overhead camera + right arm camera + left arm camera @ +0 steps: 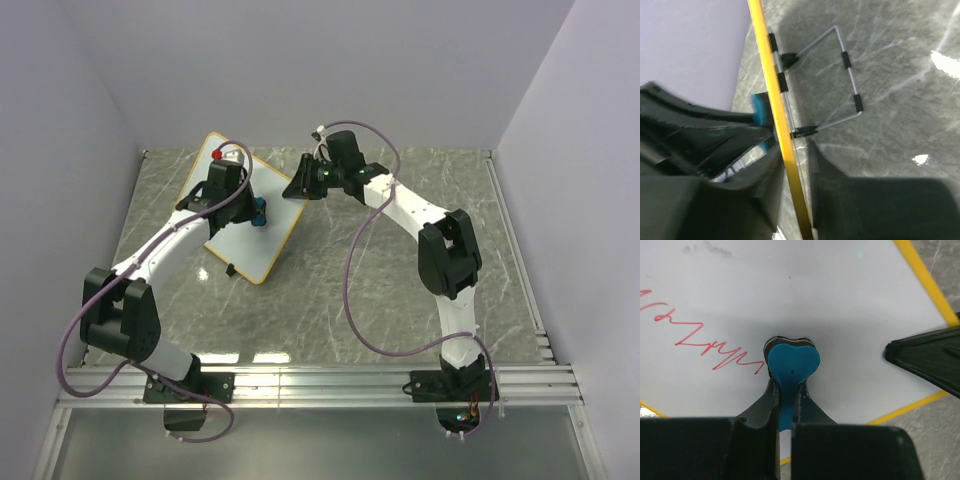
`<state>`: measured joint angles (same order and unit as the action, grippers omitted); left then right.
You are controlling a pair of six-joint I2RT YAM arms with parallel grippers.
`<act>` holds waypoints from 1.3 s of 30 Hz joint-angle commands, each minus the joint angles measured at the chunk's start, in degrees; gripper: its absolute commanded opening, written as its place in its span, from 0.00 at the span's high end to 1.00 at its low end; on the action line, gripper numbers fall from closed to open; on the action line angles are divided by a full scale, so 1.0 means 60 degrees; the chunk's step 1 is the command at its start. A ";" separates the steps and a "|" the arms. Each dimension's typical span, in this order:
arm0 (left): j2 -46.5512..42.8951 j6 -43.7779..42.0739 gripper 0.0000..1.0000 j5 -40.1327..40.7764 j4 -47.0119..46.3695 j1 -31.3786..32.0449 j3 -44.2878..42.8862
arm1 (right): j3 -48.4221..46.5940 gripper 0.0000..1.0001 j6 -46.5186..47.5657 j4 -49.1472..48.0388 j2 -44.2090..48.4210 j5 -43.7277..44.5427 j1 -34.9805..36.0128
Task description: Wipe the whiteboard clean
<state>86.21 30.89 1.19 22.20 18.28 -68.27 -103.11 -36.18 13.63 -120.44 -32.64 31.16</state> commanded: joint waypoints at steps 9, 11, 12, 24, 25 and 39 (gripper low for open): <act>0.0397 0.0782 1.00 0.0474 -0.2278 -0.0321 0.1826 | 0.0339 0.89 0.0435 0.0233 0.0708 -0.0082 0.0095; 0.0192 0.1119 1.00 0.0446 -0.2745 -0.0643 0.2586 | 0.0339 0.89 0.0479 0.0292 0.0752 -0.0053 0.0095; 0.0090 0.1193 1.00 0.0446 -0.2907 -0.1051 0.2850 | 0.0354 0.89 0.0479 0.0307 0.0781 -0.0024 0.0081; 0.0485 0.1194 1.00 -0.0212 -0.3523 -0.2608 0.3689 | 0.0325 0.92 0.0494 0.0278 0.0797 -0.0038 0.0081; 0.0397 0.1194 1.00 -0.0373 -0.3509 -0.2535 0.3557 | 0.0296 0.92 0.0450 0.0263 0.0753 -0.0067 0.0095; 0.0469 0.1165 1.00 -0.1181 -0.2528 -0.0849 0.0614 | 0.0280 1.00 0.0406 0.0204 0.0547 -0.0214 0.0081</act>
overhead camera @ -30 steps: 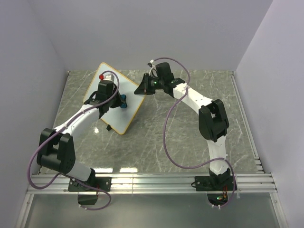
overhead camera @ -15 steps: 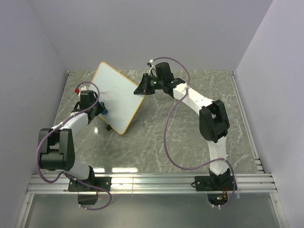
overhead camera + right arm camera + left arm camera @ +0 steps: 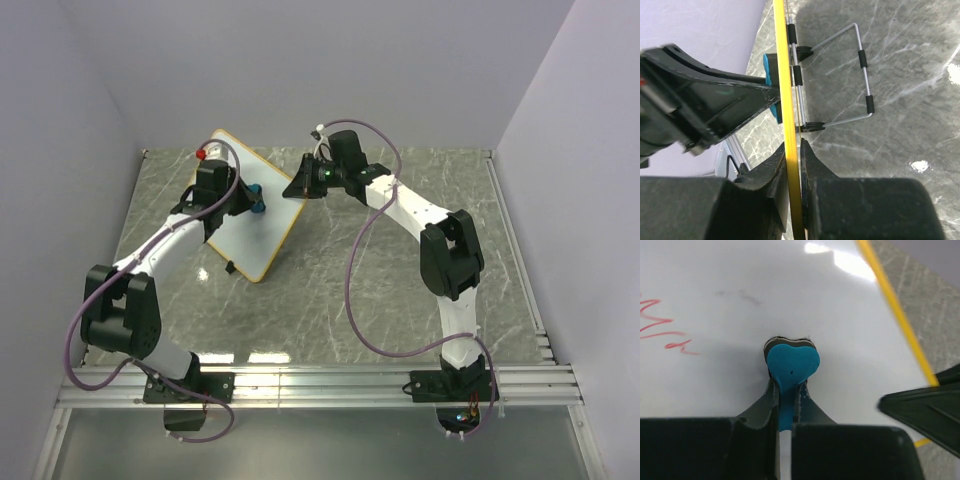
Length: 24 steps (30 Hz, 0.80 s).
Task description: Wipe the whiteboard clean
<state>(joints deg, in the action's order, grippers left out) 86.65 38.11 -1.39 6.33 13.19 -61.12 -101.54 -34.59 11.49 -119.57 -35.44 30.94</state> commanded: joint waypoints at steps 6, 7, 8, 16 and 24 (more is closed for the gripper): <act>0.1142 -0.0053 1.00 -0.0984 0.0293 -0.1522 -0.0625 | 0.0150 1.00 0.0301 0.0693 0.0577 0.0340 0.0132; 0.1187 -0.0110 1.00 -0.0926 0.0264 -0.1713 -0.0522 | 0.0165 1.00 0.0344 0.0708 0.0606 0.0355 0.0132; 0.1231 -0.0140 1.00 -0.0897 0.0220 -0.2034 -0.0390 | 0.0179 1.00 0.0359 0.0722 0.0621 0.0370 0.0117; 0.1114 -0.0111 1.00 -0.0881 -0.0673 -0.2638 0.1354 | 0.0165 1.00 0.0374 0.0693 0.0651 0.0428 0.0073; 0.0778 -0.0140 1.00 -0.1555 -0.0425 -0.1760 0.0038 | 0.0106 1.00 0.0287 0.0620 0.0548 0.0326 0.0073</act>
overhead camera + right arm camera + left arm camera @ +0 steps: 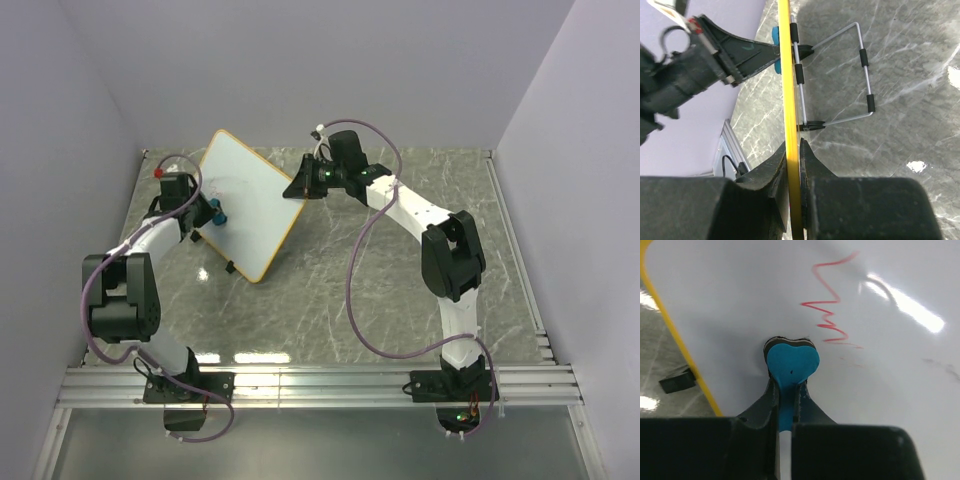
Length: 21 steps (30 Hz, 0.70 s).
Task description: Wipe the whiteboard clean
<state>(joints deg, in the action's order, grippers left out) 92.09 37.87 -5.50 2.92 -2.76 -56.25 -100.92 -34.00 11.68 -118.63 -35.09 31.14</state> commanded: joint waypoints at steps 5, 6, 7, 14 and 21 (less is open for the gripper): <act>0.0440 -0.0188 1.00 -0.0681 0.0830 0.1164 -0.2618 | 0.0033 1.00 0.0188 0.0558 0.0391 0.0267 0.0040; 0.0543 -0.0290 1.00 -0.0594 0.0876 0.1106 -0.2825 | 0.0048 1.00 0.0202 0.0572 0.0421 0.0267 0.0040; 0.0646 -0.0276 1.00 -0.0549 0.0890 0.1047 -0.2972 | 0.0063 1.00 0.0217 0.0601 0.0435 0.0282 0.0040; 0.1525 -0.0201 1.00 -0.0593 0.0920 -0.0110 -0.2903 | 0.0239 1.00 0.0378 0.0704 0.0670 0.0385 -0.0004; 0.1570 -0.0598 1.00 -0.0270 0.0452 -0.0578 -0.1173 | 0.0151 1.00 0.0349 0.0704 0.0641 0.0355 -0.0150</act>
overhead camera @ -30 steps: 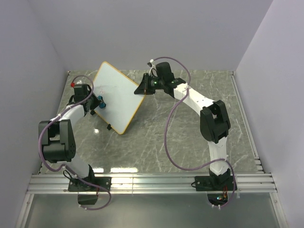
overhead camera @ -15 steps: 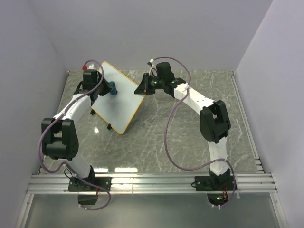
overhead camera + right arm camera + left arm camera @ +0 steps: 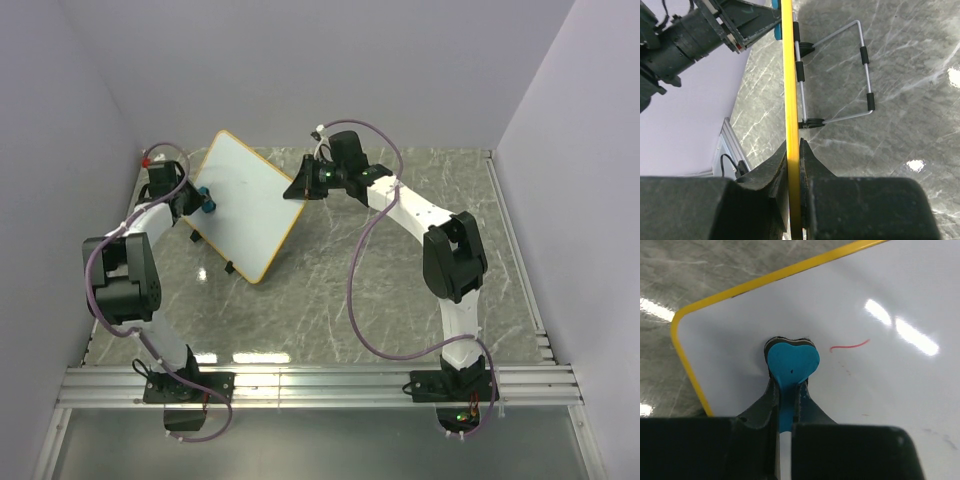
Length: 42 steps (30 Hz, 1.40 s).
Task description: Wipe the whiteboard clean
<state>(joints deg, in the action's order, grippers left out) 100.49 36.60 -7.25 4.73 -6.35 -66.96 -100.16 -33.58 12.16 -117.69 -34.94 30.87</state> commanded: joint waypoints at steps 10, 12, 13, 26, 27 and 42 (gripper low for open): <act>-0.0005 0.0037 1.00 -0.0887 0.0441 0.0062 -0.0906 | -0.0182 1.00 0.0236 0.0536 0.0279 0.0227 -0.0136; 0.0068 0.0155 1.00 -0.1033 0.0457 0.0048 -0.1348 | -0.0211 1.00 0.0236 0.0536 0.0279 0.0213 -0.0150; 0.0112 0.0198 1.00 -0.1135 0.0456 0.0062 -0.1771 | -0.0197 1.00 0.0236 0.0522 0.0264 0.0184 -0.0136; 0.1240 0.0448 1.00 -0.1226 0.0837 0.0077 -0.2523 | -0.0109 1.00 0.0192 0.0463 0.0308 0.0096 -0.0311; 0.1255 0.0433 1.00 -0.1166 0.0881 0.0091 -0.2348 | -0.0109 1.00 0.0192 0.0434 0.0308 0.0096 -0.0326; 0.1211 -0.0065 1.00 -0.0038 0.1189 -0.0040 0.0085 | -0.0182 1.00 0.0163 0.0375 0.0206 0.0096 -0.0370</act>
<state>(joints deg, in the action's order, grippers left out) 104.86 38.54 -8.69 3.90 -7.88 -70.22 -100.18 -34.87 12.60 -117.69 -36.12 29.85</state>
